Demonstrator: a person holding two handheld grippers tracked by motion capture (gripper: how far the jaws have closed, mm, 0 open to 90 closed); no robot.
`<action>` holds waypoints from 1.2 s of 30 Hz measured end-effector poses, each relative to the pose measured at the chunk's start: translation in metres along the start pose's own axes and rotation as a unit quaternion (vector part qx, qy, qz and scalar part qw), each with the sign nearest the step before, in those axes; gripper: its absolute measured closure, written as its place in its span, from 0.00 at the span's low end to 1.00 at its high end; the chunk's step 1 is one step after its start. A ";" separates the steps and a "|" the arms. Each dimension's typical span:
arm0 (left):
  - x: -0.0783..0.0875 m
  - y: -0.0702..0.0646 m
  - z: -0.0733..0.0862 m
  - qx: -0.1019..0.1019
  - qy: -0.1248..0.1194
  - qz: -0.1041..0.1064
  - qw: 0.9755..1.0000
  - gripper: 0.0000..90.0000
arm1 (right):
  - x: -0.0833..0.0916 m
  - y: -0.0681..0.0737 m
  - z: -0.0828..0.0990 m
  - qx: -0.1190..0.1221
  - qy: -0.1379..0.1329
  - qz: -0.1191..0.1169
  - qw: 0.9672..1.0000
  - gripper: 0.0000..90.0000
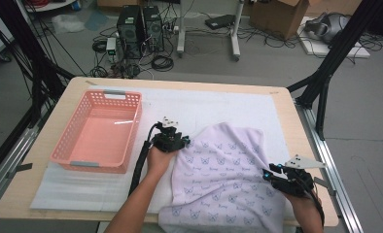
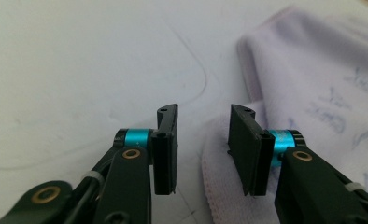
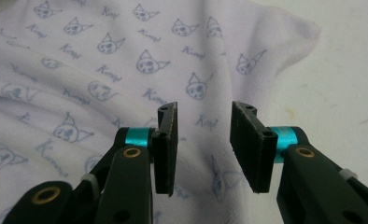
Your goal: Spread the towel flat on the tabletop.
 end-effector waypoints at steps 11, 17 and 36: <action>-0.006 -0.041 -0.002 -0.090 0.009 0.075 0.993 0.56 | -0.004 0.001 0.000 0.000 0.003 -0.005 1.000 0.68; -0.005 -0.059 -0.001 -0.121 0.003 0.106 0.987 0.75 | -0.008 0.002 0.000 0.001 0.008 -0.007 1.000 0.68; 0.048 0.010 0.002 -0.018 -0.058 -0.047 0.997 0.64 | -0.020 -0.008 -0.007 -0.030 -0.003 0.025 0.999 0.66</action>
Point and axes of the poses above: each handheld gripper's, and its own axes: x roughly backward along the jaws, z roughly out of its underside, y roughly to its left, the point moved 3 cm from there along -x, roughly forward along the jaws, and after that the axes turned 9 degrees about -x, right-handed, at the moved point
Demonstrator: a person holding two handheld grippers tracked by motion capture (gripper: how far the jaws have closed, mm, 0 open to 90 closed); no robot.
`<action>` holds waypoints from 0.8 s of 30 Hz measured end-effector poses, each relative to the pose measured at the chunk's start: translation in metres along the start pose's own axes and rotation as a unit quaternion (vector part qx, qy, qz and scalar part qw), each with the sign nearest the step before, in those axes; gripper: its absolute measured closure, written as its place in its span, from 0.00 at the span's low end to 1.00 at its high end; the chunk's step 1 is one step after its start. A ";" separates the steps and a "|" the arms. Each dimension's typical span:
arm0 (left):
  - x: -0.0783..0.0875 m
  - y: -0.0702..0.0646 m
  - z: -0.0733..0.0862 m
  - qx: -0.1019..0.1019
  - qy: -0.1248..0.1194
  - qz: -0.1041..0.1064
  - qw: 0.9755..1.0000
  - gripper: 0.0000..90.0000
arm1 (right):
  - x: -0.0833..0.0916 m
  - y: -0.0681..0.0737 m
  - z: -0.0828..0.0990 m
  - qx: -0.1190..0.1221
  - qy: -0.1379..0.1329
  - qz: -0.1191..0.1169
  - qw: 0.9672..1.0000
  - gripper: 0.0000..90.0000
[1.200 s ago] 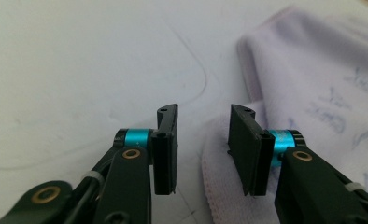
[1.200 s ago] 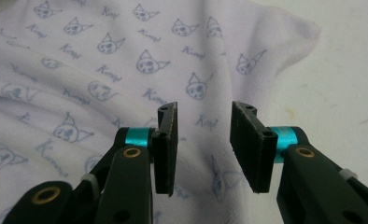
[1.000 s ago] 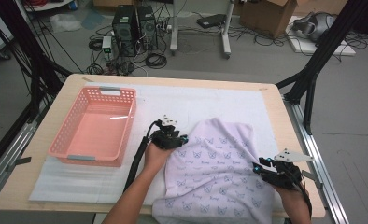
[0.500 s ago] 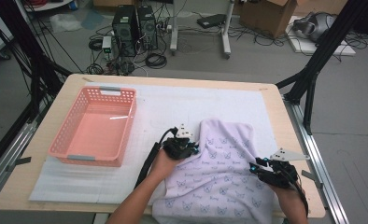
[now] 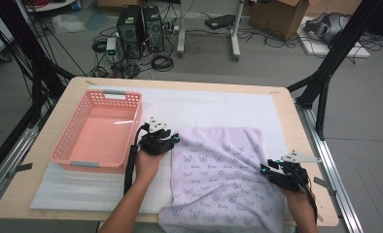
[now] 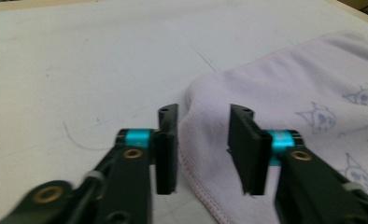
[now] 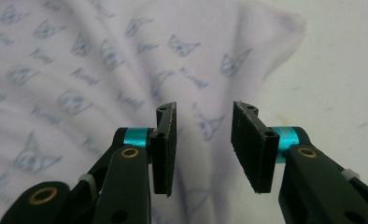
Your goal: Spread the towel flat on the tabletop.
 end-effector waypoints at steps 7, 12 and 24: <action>0.004 -0.012 0.005 -0.002 0.009 0.044 0.999 0.57 | -0.021 -0.024 -0.018 -0.033 -0.005 0.025 0.999 0.67; 0.000 -0.011 0.015 0.023 0.018 0.063 0.998 0.56 | -0.046 -0.040 -0.041 -0.017 -0.010 0.044 0.999 0.68; -0.008 -0.011 0.019 0.021 0.037 0.060 0.997 0.56 | -0.092 -0.055 -0.072 0.018 0.067 0.055 0.996 0.97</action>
Point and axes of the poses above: each handheld gripper's, and its own axes: x roughly backward along the jaws, z roughly out of its underside, y roughly to its left, the point moved 3 cm from there along -x, roughly forward along the jaws, and after that the axes turned 9 degrees about -x, right-handed, at the moved point
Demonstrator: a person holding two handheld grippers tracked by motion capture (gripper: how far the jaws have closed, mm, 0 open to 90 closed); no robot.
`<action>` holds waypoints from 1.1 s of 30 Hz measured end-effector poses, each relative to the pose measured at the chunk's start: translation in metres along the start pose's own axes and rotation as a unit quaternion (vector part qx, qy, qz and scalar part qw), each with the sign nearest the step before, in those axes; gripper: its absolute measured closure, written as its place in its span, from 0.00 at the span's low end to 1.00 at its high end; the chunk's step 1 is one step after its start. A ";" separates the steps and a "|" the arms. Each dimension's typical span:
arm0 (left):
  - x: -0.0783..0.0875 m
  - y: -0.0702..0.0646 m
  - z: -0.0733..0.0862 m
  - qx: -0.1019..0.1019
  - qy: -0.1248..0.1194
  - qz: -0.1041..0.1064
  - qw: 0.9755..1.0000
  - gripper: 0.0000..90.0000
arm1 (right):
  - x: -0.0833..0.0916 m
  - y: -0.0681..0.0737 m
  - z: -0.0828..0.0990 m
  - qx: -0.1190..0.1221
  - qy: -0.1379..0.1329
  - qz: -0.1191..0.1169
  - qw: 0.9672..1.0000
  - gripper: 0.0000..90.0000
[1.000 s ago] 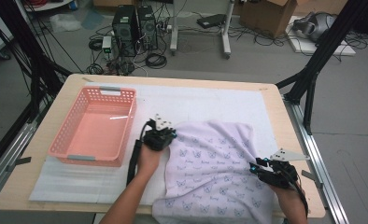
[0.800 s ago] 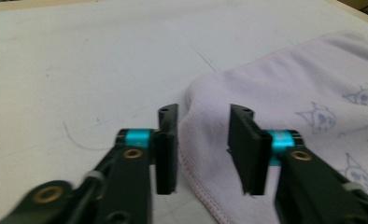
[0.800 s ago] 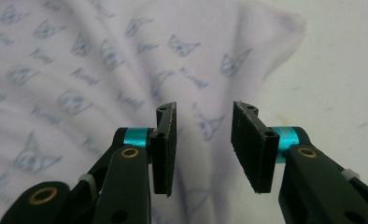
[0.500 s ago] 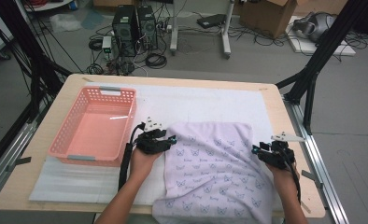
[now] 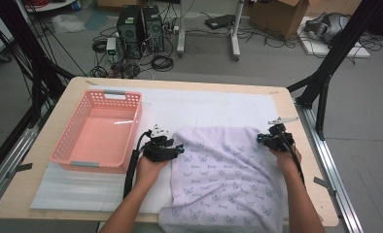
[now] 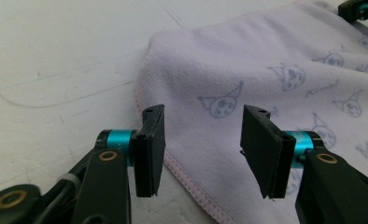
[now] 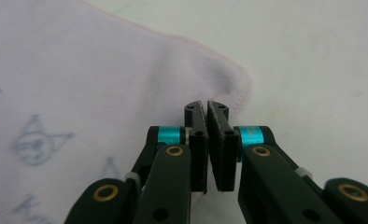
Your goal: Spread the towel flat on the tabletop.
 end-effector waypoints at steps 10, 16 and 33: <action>-0.011 -0.007 -0.002 -0.012 0.016 -0.002 1.000 0.53 | 0.020 -0.021 -0.004 -0.046 -0.068 0.104 0.991 0.80; -0.020 -0.010 -0.011 -0.060 0.044 -0.043 0.996 0.95 | 0.035 -0.014 0.003 -0.047 -0.079 0.061 0.994 0.75; 0.011 0.005 0.003 -0.006 0.028 -0.014 0.999 0.61 | 0.044 0.066 0.053 0.015 -0.045 -0.137 0.989 0.47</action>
Point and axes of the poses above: each handheld gripper's, and its own axes: x roughly backward along the jaws, z roughly out of its underside, y roughly to its left, the point moved 3 cm from there along -x, roughly forward along the jaws, and after that the axes turned 9 degrees about -x, right-handed, at the moved point
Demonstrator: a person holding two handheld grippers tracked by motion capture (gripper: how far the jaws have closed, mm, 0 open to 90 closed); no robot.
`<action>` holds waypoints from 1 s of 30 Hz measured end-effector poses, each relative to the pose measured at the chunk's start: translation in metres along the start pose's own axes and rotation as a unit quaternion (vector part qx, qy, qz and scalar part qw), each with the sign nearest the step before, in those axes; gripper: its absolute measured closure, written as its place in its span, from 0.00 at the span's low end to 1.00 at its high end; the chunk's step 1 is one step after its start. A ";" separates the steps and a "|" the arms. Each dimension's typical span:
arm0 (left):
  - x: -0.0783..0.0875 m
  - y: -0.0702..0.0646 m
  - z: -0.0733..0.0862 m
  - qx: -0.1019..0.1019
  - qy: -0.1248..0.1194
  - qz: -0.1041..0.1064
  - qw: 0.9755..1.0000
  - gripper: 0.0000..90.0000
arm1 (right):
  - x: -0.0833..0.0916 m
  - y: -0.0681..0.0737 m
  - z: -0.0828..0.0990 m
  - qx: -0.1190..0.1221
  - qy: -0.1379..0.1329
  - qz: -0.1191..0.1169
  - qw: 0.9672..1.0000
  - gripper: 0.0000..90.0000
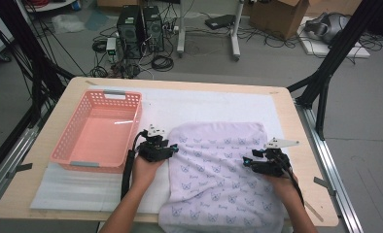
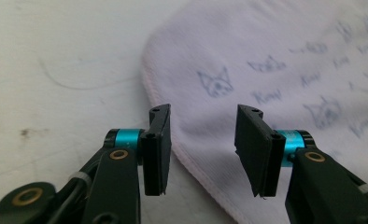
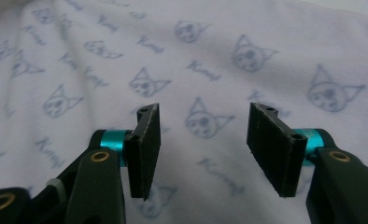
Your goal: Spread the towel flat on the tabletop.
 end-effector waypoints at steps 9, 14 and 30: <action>0.002 -0.016 0.006 -0.038 0.029 0.008 0.999 0.99 | 0.009 0.005 0.016 0.037 0.045 0.013 0.998 0.96; 0.019 -0.022 0.026 -0.015 -0.001 0.039 0.999 0.98 | 0.032 0.008 0.030 0.033 0.067 0.008 0.997 0.97; -0.006 0.009 -0.039 0.043 -0.087 0.032 0.995 0.63 | 0.049 0.017 0.025 0.052 0.003 -0.012 0.999 0.74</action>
Point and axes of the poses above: each handheld gripper's, and its own axes: x roughly backward along the jaws, z roughly out of its underside, y roughly to its left, the point moved 3 cm from there along -x, roughly forward along the jaws, and after that the axes turned 9 degrees about -x, right-handed, at the moved point
